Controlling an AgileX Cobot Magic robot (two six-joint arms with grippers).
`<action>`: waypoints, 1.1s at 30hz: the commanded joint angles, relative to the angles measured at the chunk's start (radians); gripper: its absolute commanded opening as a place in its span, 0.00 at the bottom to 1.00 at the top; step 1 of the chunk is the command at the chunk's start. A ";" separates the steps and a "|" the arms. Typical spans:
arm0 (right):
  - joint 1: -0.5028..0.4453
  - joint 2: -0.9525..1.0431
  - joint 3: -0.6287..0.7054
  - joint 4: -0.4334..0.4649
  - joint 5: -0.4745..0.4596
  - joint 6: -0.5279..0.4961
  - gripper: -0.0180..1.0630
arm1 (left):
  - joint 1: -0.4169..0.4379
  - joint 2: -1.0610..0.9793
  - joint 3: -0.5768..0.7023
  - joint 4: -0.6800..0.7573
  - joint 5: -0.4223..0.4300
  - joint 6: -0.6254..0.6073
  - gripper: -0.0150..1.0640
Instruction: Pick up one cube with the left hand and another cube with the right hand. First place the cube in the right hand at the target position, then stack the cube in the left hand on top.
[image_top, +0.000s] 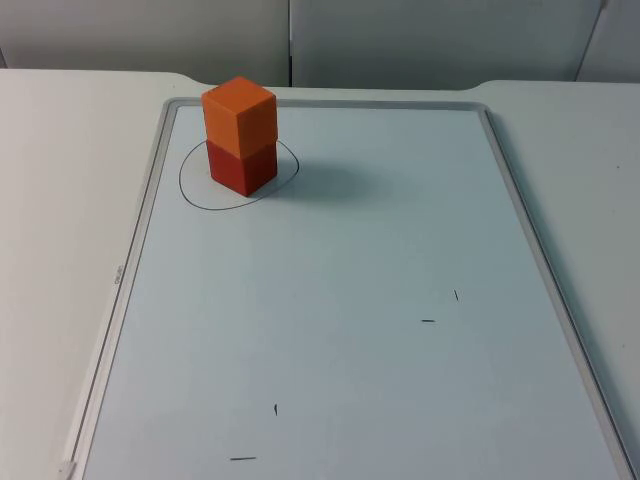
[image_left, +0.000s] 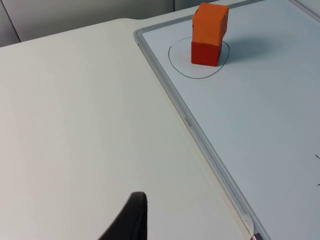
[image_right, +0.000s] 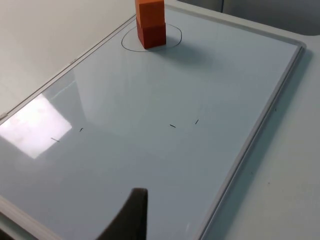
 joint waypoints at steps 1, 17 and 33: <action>-0.009 -0.003 0.008 0.006 -0.002 0.003 0.99 | -0.004 -0.005 0.003 0.001 -0.009 -0.003 0.99; -0.470 -0.003 0.008 0.006 -0.002 0.003 0.99 | -0.004 -0.005 0.003 0.001 -0.009 -0.003 0.99; -0.517 -0.003 0.008 0.006 -0.002 0.003 0.99 | -0.004 -0.005 0.003 0.001 -0.009 -0.003 0.99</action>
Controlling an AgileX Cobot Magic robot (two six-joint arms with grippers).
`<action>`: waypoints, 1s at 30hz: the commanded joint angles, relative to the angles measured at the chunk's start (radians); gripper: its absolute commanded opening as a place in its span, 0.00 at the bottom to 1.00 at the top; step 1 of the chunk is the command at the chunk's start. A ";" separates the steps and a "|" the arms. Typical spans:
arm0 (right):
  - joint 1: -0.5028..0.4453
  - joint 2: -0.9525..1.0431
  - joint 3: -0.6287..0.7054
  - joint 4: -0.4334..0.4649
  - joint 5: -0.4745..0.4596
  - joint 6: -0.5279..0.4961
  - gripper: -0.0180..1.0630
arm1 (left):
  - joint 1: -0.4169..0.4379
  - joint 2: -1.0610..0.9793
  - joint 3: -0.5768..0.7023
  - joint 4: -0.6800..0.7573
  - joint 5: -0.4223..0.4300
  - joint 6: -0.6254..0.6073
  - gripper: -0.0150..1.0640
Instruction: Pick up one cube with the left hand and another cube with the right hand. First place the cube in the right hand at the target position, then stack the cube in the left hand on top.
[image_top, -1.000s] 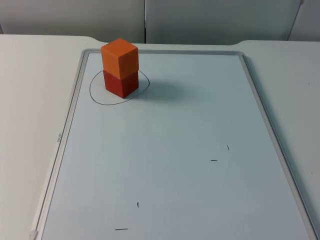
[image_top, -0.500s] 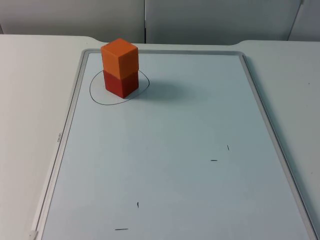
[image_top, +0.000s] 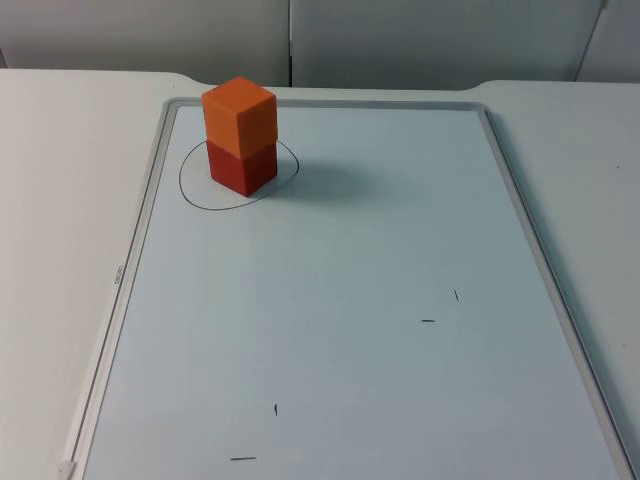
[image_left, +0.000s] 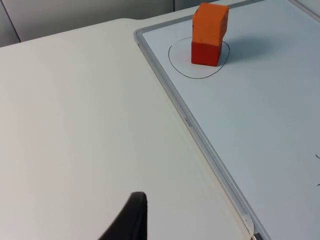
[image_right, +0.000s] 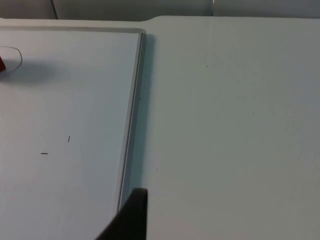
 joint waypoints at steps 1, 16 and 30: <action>-0.005 -0.003 0.008 0.005 -0.002 0.001 0.99 | -0.004 -0.005 0.003 0.001 -0.009 -0.003 0.99; -0.032 -0.003 0.008 0.005 -0.002 0.001 0.99 | -0.002 -0.005 0.003 0.001 -0.009 -0.003 0.99; -0.041 -0.003 0.008 0.005 -0.002 0.001 0.99 | -0.002 -0.005 0.003 0.001 -0.009 -0.003 0.99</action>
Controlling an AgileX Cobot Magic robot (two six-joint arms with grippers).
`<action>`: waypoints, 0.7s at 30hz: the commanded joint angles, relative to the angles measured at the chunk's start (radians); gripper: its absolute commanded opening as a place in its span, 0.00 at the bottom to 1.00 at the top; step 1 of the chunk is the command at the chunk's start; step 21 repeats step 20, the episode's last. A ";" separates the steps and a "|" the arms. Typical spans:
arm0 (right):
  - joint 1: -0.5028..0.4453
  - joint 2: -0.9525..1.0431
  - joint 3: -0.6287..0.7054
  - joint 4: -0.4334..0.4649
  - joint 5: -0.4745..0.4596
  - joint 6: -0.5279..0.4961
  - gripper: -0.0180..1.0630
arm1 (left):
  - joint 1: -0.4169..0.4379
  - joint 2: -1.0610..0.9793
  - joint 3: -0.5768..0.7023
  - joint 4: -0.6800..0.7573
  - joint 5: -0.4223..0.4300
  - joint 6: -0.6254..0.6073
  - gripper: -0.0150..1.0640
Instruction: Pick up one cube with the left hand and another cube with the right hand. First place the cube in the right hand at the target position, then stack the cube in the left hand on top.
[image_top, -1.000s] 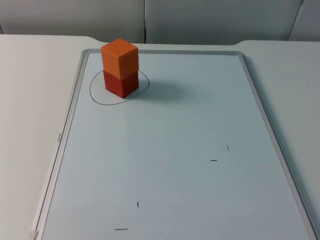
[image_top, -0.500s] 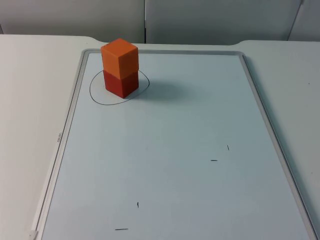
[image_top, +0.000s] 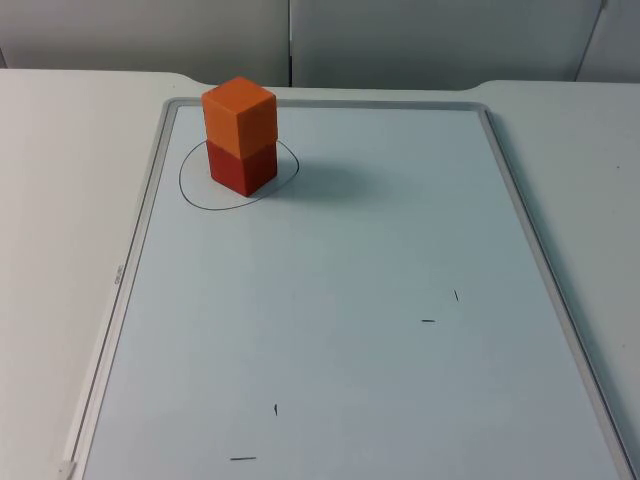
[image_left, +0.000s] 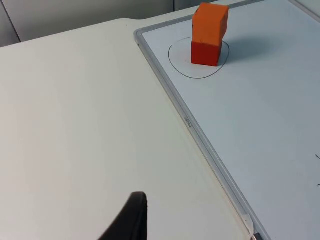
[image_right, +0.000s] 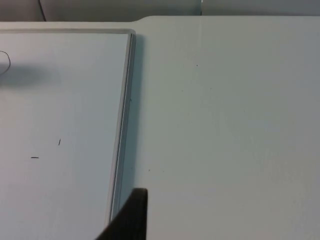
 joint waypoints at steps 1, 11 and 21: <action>-0.006 -0.003 0.008 0.004 -0.002 0.001 0.99 | 0.003 -0.005 0.003 0.001 -0.009 -0.003 0.99; -0.006 -0.003 0.008 0.004 -0.002 0.001 0.99 | 0.215 -0.005 0.003 0.001 -0.009 -0.003 0.99; -0.006 -0.003 0.008 0.004 -0.002 0.001 0.99 | 0.379 -0.005 0.003 0.001 -0.009 -0.003 0.99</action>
